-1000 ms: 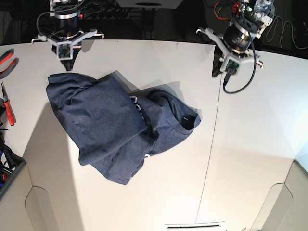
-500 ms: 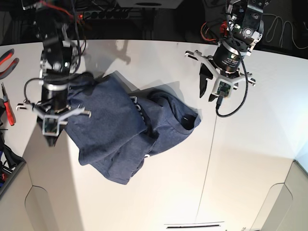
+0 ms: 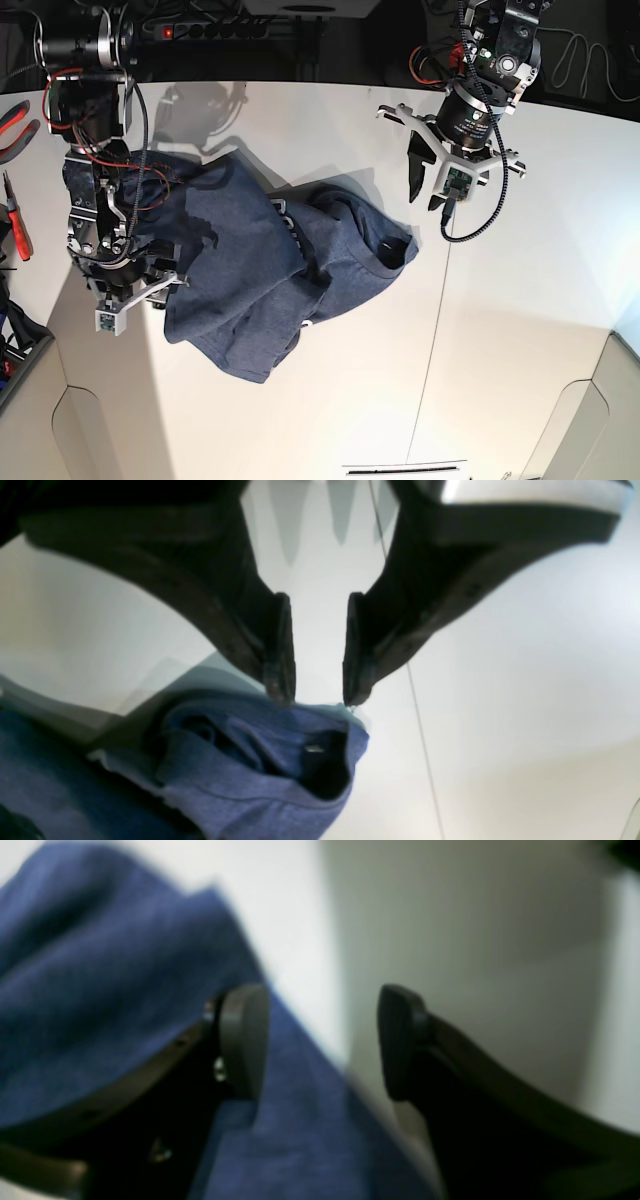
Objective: Layout the t-shirt on the table in an organized manner, then fold the t-shirt properly
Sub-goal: 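Lower the right gripper onto the crumpled blue t-shirt and grasp it, then lift and drag the t-shirt with the right gripper, spreading it out, then pull the gripped shirt edge with the right gripper to flatten it, then grasp the shirt near the collar with the right gripper and drag it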
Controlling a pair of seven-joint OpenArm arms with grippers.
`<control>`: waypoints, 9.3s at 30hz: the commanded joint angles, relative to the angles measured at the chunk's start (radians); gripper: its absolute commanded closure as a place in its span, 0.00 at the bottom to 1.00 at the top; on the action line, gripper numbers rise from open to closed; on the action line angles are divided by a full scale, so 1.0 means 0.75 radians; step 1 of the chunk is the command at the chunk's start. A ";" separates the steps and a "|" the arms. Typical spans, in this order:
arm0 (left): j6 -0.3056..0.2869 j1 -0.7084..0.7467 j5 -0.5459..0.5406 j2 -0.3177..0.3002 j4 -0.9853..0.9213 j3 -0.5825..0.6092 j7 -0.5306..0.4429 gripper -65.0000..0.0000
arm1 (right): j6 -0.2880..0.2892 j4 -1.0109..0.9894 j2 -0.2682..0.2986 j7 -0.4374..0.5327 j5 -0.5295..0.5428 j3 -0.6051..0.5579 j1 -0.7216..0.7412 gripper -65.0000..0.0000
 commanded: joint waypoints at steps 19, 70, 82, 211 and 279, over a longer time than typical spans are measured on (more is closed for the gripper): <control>0.003 -0.006 -0.002 -0.004 0.019 -0.003 -0.014 0.69 | -0.005 0.114 0.011 0.060 0.017 0.003 0.086 1.00; -0.379 -0.003 -0.693 -0.005 0.024 -1.012 0.325 0.70 | -0.638 0.570 -0.397 -0.563 -0.646 -1.099 0.840 0.36; -0.384 -0.003 -0.694 -0.004 0.024 -1.012 0.334 0.70 | -0.720 0.245 -0.394 -0.538 -0.840 -1.071 0.713 1.00; -0.417 -0.073 -0.751 0.020 0.023 -0.994 0.384 0.70 | -0.268 -0.210 -0.261 0.207 -0.161 -0.693 0.156 1.00; -0.417 -0.117 -0.759 0.011 0.021 -0.994 0.382 0.70 | -0.383 0.521 -0.125 0.012 -0.326 -0.434 -0.175 0.52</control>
